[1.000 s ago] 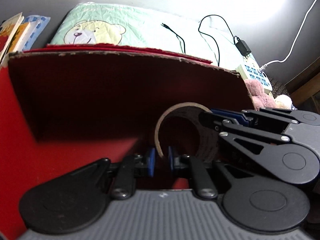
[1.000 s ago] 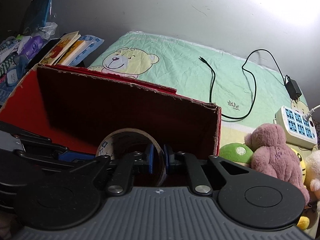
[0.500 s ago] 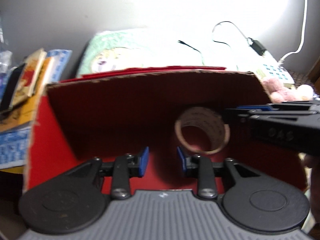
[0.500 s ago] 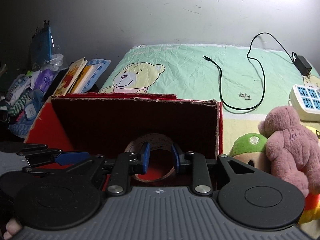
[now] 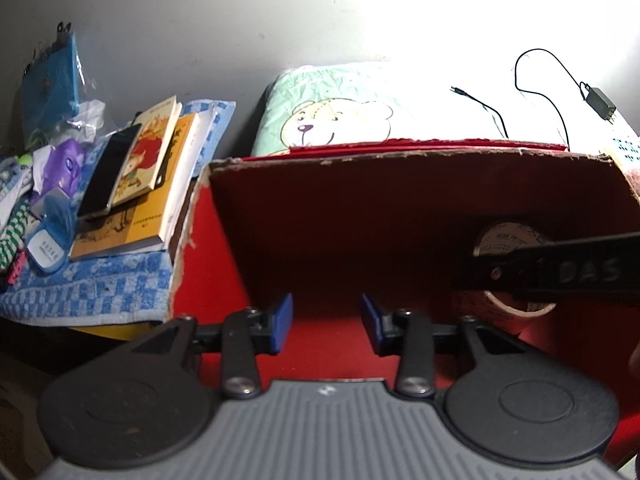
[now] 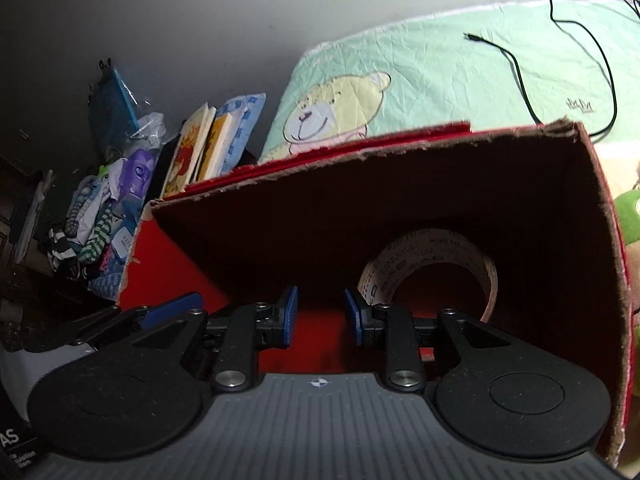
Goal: Organize objects
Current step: 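Lower the tape roll into the red box and open the right tool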
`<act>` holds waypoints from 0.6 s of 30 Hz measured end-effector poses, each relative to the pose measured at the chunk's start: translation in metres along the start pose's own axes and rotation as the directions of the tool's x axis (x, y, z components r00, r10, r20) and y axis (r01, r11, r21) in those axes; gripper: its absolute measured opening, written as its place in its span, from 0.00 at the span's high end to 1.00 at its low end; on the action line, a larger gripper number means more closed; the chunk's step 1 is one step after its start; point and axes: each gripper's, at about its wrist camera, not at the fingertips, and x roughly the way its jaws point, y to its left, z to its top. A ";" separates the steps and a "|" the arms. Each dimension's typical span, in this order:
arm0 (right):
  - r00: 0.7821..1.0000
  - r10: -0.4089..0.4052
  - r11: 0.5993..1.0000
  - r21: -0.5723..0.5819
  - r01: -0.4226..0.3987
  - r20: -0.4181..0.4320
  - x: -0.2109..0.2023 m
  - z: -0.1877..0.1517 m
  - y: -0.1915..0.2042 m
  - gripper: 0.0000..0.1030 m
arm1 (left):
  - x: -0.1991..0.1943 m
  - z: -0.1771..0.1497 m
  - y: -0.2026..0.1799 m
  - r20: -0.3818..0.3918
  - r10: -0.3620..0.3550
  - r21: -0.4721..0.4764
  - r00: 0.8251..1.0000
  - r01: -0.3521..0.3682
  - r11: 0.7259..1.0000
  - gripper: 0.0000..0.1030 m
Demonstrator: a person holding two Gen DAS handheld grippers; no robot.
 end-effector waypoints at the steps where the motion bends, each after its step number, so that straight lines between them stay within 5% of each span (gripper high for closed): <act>1: 1.000 0.003 1.000 0.012 -0.003 -0.014 0.001 -0.001 -0.002 0.72 | 0.000 0.001 0.000 0.002 0.002 0.002 1.000 -0.002 1.000 0.53; 11: 0.985 -0.170 0.972 0.169 0.164 0.024 -0.006 -0.008 -0.021 0.82 | 0.006 0.003 -0.010 -0.001 -0.009 0.051 1.000 0.009 0.999 0.49; 18: 0.983 -0.184 0.977 0.112 0.180 0.028 -0.005 -0.010 -0.019 0.78 | 0.008 0.004 -0.012 -0.015 -0.015 0.068 1.000 0.016 0.998 0.43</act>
